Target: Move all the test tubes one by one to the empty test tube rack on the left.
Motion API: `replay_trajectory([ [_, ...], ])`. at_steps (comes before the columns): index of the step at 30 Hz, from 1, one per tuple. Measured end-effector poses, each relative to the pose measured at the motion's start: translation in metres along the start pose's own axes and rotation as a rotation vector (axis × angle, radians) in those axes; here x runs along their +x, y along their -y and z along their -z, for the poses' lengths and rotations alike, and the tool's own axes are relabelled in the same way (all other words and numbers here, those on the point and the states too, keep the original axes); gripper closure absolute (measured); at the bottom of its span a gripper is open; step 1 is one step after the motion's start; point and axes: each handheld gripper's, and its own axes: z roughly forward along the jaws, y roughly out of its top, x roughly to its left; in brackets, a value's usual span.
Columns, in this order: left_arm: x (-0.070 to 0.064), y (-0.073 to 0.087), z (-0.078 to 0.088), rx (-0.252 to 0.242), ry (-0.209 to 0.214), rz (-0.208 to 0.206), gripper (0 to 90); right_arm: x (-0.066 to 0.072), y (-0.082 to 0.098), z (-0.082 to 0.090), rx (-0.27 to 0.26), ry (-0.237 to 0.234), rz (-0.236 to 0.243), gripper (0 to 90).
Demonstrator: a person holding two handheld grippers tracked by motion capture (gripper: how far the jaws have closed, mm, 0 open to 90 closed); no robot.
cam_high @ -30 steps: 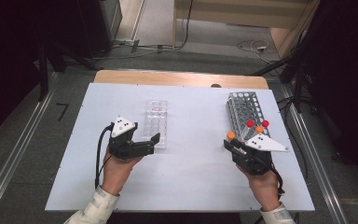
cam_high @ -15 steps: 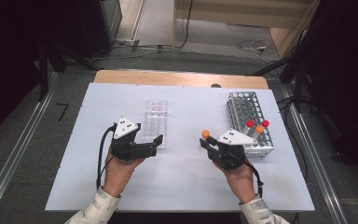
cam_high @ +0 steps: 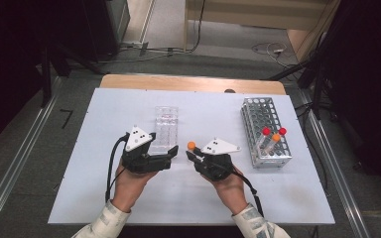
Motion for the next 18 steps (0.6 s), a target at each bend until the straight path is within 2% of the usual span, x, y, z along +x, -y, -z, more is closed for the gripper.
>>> replay_trajectory([
  [7,-0.006,0.001,-0.001,0.000,0.017,-0.032,26.3,0.017,-0.007,-0.015,0.006,-0.039,0.032,72.2],
  [13,-0.009,0.004,-0.002,0.005,0.051,-0.067,44.8,0.027,-0.011,-0.021,0.001,-0.057,0.043,72.1],
  [18,-0.011,0.005,-0.002,0.008,0.056,-0.090,57.1,0.029,-0.013,-0.021,-0.005,-0.061,0.042,72.1],
])
